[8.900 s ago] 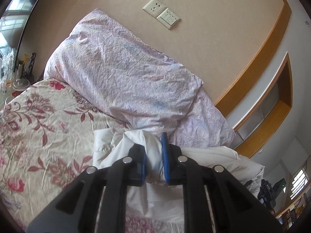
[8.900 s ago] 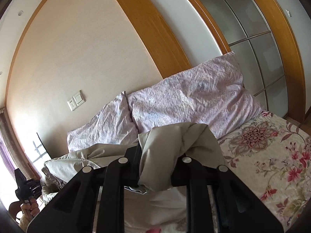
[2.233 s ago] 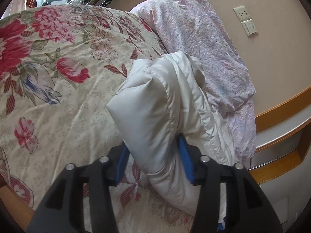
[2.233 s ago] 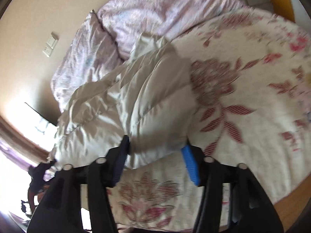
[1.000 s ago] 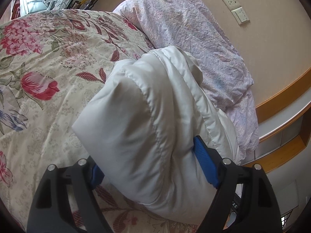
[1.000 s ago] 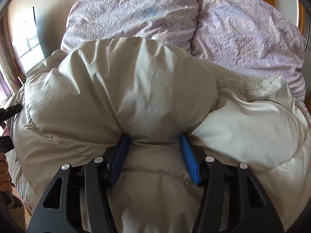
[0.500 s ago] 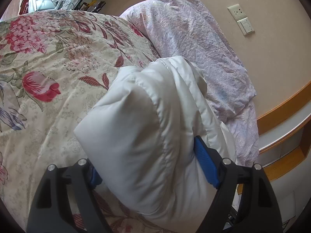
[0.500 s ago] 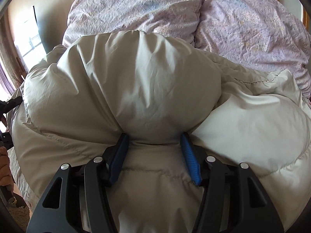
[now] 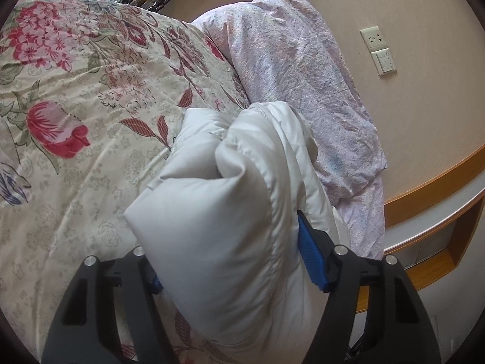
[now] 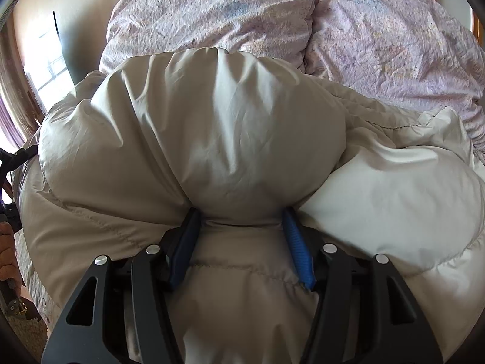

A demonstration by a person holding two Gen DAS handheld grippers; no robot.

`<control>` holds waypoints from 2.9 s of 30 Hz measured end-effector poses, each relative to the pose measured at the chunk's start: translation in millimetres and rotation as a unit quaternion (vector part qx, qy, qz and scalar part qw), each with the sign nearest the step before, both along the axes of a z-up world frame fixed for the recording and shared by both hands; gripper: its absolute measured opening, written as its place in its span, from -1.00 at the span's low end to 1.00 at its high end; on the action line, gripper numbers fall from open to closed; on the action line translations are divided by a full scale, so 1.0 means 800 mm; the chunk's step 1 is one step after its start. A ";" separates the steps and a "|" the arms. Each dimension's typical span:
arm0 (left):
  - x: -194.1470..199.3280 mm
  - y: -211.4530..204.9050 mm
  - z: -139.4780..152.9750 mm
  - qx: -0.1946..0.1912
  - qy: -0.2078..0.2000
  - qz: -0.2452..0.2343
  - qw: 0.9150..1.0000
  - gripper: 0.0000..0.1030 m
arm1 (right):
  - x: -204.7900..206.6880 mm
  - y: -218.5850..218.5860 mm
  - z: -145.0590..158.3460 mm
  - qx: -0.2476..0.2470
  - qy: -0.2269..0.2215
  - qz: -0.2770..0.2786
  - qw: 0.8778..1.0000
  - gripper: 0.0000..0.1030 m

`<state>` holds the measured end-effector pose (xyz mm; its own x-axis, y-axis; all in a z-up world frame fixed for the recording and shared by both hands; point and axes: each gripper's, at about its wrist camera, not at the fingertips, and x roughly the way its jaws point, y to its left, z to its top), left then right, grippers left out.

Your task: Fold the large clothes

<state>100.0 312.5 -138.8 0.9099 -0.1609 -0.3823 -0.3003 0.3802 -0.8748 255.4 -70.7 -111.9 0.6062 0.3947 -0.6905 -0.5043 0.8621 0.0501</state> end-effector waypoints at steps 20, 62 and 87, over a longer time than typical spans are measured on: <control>0.000 -0.047 0.108 0.125 -0.069 -0.046 0.989 -0.28 | 0.003 -0.002 -0.003 0.009 0.000 -0.005 1.000 0.13; 0.045 -0.411 0.265 0.429 -0.170 -0.250 0.851 0.00 | 0.022 -0.180 0.047 0.056 -0.032 -0.049 0.997 0.10; 0.068 -0.570 0.198 0.506 -0.132 -0.363 0.771 0.31 | 0.034 -0.348 0.023 -0.004 -0.052 -0.128 0.990 0.11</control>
<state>154.4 -143.3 19.3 0.7881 -0.4058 -0.4628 0.4513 0.8923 -0.0138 282.5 -349.3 -93.4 0.7538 0.2131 -0.6216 -0.2712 0.9625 0.0011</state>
